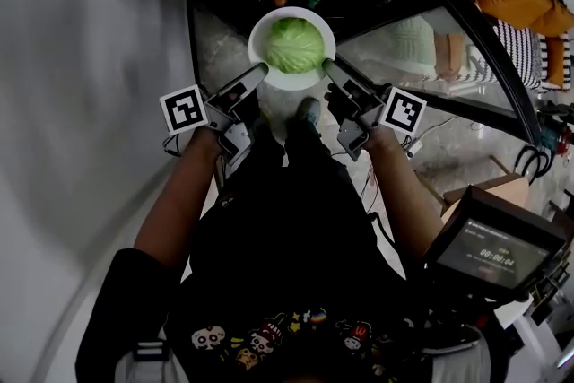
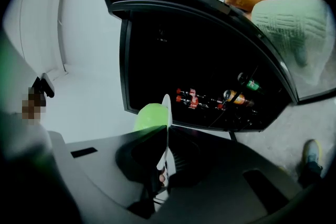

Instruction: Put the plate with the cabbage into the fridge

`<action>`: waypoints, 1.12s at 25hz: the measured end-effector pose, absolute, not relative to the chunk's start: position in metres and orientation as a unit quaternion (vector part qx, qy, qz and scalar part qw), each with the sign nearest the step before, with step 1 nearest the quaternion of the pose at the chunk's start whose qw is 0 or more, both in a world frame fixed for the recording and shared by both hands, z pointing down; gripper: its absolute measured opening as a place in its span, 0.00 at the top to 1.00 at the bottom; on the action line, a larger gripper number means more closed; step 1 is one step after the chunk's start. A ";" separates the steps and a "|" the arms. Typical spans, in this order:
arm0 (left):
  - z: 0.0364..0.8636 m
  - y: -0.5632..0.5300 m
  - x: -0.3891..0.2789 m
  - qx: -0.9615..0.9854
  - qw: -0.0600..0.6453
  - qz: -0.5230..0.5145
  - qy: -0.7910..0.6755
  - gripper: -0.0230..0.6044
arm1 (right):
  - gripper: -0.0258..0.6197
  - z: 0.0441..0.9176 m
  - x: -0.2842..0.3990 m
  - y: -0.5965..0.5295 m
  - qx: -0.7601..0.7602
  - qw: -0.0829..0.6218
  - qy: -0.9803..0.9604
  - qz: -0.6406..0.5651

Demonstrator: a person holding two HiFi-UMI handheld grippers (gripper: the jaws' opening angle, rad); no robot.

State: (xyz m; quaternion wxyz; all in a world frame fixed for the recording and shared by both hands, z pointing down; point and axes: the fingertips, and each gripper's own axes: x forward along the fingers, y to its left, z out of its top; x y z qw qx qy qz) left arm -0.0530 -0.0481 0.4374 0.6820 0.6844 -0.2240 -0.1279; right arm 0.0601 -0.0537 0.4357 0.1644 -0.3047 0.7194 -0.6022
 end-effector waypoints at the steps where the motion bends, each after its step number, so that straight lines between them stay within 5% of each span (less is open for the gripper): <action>1: 0.436 -0.048 -0.054 0.686 0.680 -0.128 -0.225 0.94 | 0.93 0.435 0.059 -0.053 -0.305 0.165 0.719 -0.603; 28: 0.426 -0.046 -0.056 0.694 0.664 -0.133 -0.243 0.94 | 0.93 0.428 0.058 -0.052 -0.314 0.175 0.721 -0.593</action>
